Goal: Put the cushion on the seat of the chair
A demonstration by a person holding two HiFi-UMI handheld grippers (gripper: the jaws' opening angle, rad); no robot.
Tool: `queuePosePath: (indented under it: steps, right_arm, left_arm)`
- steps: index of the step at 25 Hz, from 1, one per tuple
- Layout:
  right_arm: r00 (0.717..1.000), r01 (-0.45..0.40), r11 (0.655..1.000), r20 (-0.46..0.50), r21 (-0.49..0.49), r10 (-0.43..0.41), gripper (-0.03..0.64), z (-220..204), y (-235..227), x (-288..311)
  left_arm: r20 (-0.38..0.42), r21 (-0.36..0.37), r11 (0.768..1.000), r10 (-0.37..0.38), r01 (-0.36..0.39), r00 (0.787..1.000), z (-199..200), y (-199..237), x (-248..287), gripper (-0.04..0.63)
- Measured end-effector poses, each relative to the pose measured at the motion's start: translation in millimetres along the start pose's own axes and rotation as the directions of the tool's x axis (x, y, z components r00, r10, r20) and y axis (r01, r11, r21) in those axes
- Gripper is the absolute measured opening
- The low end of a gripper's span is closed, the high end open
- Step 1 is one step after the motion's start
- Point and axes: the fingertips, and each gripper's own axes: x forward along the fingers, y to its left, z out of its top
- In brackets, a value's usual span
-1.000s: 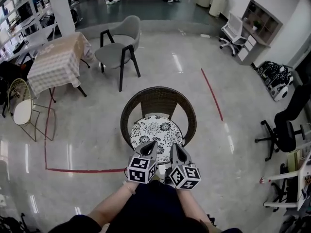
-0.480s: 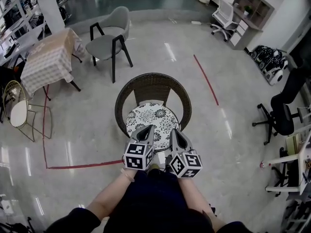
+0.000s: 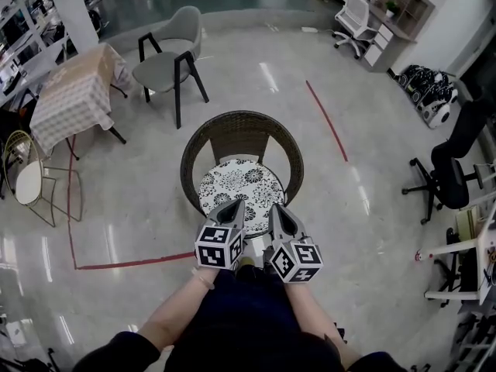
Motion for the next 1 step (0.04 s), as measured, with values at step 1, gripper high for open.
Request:
queuePosePath:
  steps: [1]
  right_arm:
    - [1.0, 0.0, 1.0, -0.002, 0.004, 0.0, -0.006, 0.1, 0.2, 2.0]
  left_arm:
    - [-0.002, -0.006, 1.0, -0.001, 0.001, 1.0, 0.6, 1.3, 1.0, 0.02]
